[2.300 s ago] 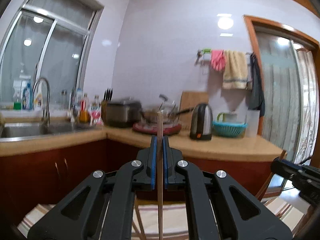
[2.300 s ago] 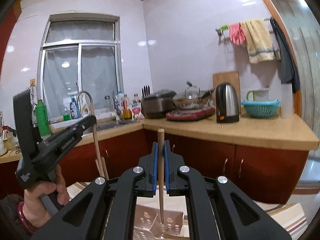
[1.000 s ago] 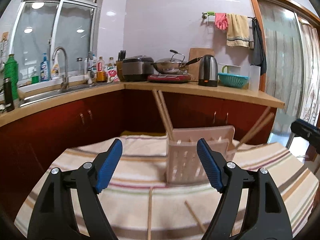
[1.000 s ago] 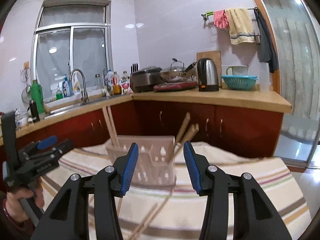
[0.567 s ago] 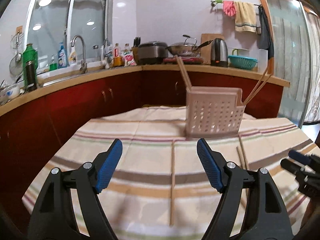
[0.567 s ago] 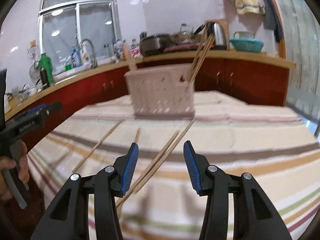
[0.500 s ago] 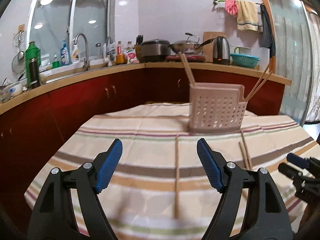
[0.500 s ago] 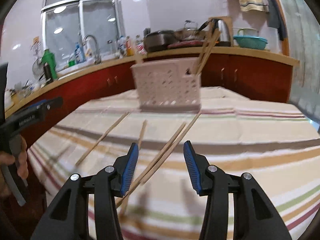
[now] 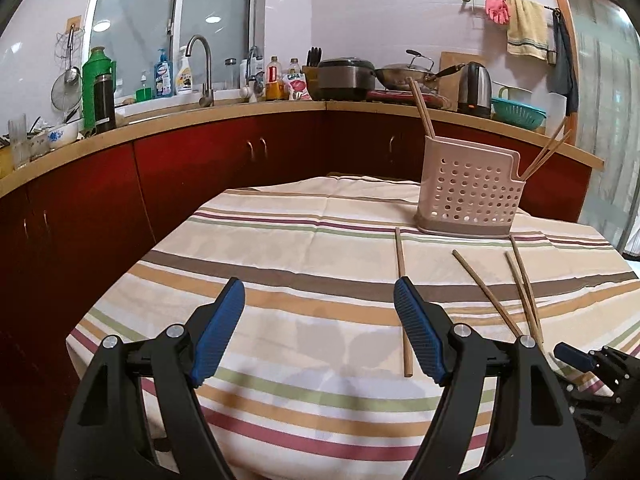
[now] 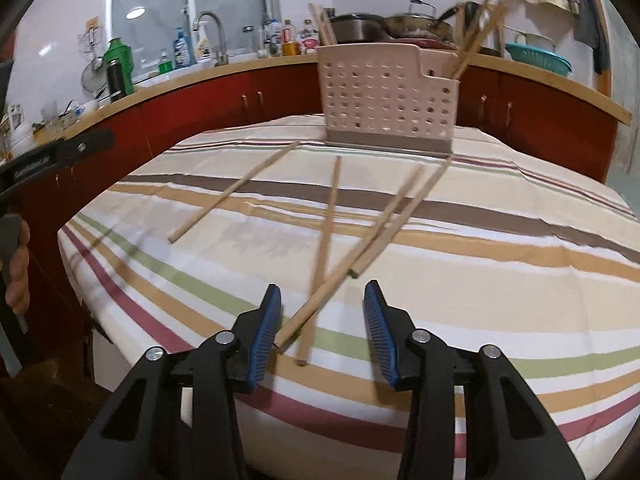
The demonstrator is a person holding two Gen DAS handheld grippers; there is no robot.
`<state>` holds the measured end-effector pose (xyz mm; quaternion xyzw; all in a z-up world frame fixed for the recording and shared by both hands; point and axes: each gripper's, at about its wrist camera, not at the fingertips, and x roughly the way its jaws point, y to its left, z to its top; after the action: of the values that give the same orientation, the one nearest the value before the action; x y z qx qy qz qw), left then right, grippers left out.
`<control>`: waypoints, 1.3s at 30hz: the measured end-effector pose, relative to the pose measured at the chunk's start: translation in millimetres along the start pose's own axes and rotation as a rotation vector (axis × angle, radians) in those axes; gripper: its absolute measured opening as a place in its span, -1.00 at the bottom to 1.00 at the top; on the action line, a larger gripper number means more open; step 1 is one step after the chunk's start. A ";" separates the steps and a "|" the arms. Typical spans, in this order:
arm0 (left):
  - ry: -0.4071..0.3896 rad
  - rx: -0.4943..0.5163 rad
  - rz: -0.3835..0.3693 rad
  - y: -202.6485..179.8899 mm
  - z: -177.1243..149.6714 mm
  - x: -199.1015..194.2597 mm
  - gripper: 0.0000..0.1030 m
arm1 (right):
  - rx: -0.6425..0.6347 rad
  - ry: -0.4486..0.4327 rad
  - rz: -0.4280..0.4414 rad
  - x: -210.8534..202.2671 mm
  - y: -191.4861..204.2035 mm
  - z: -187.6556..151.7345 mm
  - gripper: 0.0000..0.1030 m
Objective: Organize utensils
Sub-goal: 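Close the right gripper on a chopstick while the left gripper grasps another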
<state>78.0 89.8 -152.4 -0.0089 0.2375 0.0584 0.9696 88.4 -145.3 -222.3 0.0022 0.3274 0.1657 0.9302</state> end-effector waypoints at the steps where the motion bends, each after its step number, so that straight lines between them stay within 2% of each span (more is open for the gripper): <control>1: 0.001 -0.001 -0.003 -1.2 0.4 0.3 0.46 | 0.014 0.004 -0.005 -1.4 -4.8 0.1 -0.26; 7: 0.008 0.007 -0.025 -10.8 -0.8 3.4 0.46 | 0.064 0.011 -0.046 -8.2 -29.0 -1.5 -0.41; 18: 0.036 0.035 -0.066 -35.6 -2.6 11.4 0.46 | 0.145 0.003 -0.098 -20.0 -70.6 -7.1 -0.46; 20: 0.039 0.038 -0.069 -39.7 -2.1 12.6 0.46 | 0.148 0.004 -0.087 -20.2 -72.3 -7.1 -0.48; 23: 0.041 0.045 -0.074 -44.2 -1.6 13.9 0.46 | 0.133 0.009 -0.060 -19.3 -70.3 -6.4 -0.66; 28: 0.041 0.062 -0.076 -51.0 -1.5 14.5 0.46 | 0.117 0.024 -0.024 -19.1 -64.6 -7.1 -0.81; 34: 0.057 0.066 -0.080 -54.1 -3.6 19.4 0.46 | 0.122 0.001 -0.026 -26.4 -69.3 -4.1 -0.85; 39: 0.072 0.086 -0.083 -60.8 -7.4 28.1 0.46 | 0.122 -0.019 -0.061 -32.7 -76.9 -4.7 -0.87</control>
<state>106.5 32.1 -172.5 0.0209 0.2739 0.0075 0.9615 85.2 -228.5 -214.8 0.0503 0.3279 0.1173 0.9360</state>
